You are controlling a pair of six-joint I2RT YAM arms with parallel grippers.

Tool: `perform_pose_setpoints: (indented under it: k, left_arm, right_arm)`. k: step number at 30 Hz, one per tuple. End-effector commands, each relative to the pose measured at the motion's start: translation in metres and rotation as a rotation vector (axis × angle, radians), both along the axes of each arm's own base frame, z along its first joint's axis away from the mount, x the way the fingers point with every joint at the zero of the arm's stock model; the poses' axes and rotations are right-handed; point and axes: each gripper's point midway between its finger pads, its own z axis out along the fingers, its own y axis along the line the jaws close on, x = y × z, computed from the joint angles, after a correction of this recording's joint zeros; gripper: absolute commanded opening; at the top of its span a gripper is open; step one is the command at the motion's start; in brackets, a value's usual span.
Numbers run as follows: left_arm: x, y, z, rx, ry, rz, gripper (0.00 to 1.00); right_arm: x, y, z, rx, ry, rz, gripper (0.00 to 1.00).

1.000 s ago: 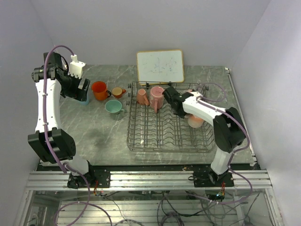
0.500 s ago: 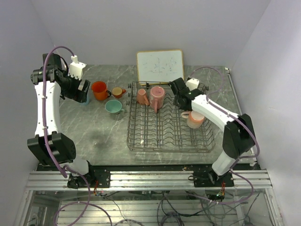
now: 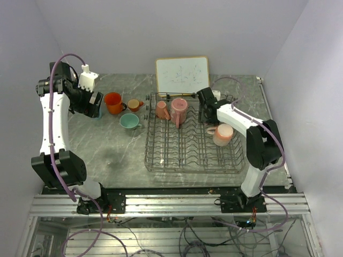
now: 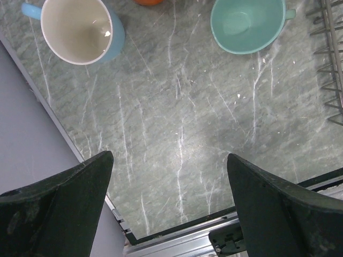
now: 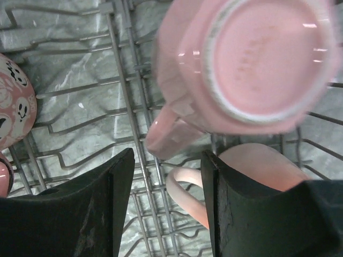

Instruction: Unload the cups from the dish rack

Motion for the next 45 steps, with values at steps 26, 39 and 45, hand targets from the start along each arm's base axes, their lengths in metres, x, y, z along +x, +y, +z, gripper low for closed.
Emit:
perform_pose_setpoints:
  k: [26,39,45]
  left_arm:
    - [0.003,-0.01,0.014,-0.06,-0.036,0.005,0.96]
    - [0.004,-0.013,0.019,-0.08,-0.043,0.015,0.99]
    - [0.001,-0.013,0.021,-0.075,-0.048,0.005,0.99]
  right_arm:
    - [-0.085,0.0,0.028,0.153,-0.09,-0.104,0.66]
    - [-0.12,-0.037,0.002,0.085,-0.094,-0.251,0.68]
    - [-0.113,-0.04,-0.011,0.055,-0.112,-0.259,0.57]
